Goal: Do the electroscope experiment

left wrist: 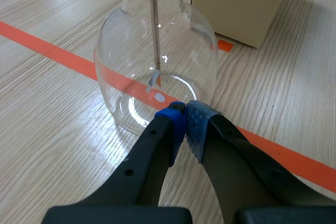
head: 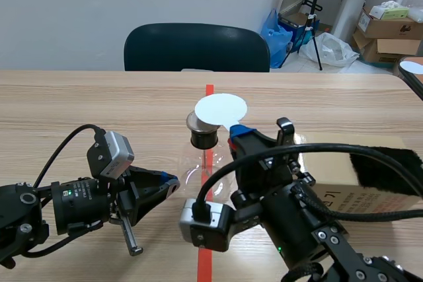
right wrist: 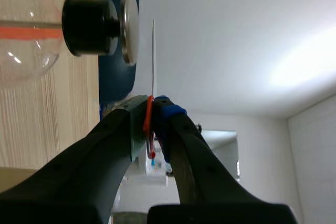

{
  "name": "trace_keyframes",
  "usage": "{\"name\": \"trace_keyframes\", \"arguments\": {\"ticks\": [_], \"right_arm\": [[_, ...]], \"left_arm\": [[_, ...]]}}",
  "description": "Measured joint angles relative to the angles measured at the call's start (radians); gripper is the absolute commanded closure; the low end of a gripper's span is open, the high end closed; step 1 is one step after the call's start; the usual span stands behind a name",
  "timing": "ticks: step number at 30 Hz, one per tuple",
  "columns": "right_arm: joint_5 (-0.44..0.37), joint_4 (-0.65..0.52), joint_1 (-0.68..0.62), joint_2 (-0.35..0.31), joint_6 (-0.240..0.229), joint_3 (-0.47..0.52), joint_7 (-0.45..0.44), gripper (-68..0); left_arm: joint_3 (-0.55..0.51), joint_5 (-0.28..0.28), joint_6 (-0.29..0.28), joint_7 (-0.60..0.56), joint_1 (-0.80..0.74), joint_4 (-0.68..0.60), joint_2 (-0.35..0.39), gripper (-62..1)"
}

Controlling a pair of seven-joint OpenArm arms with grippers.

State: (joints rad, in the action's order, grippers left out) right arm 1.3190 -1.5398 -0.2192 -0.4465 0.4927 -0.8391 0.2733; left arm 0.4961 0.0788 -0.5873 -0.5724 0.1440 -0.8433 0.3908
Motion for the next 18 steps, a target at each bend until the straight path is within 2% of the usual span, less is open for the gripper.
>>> {"name": "trace_keyframes", "arguments": {"ticks": [8, 18], "right_arm": [[-0.002, 0.0, 0.0, 0.0, 0.0, 0.0, 0.165, -0.9], [-0.003, 0.0, 0.0, 0.0, 0.0, 0.0, 0.323, -0.9]], "left_arm": [[0.0, 0.0, 0.0, 0.0, 0.0, 0.0, 0.0, -2.8], [0.0, 0.0, 0.0, 0.0, 0.0, 0.0, 0.0, -2.8]]}}
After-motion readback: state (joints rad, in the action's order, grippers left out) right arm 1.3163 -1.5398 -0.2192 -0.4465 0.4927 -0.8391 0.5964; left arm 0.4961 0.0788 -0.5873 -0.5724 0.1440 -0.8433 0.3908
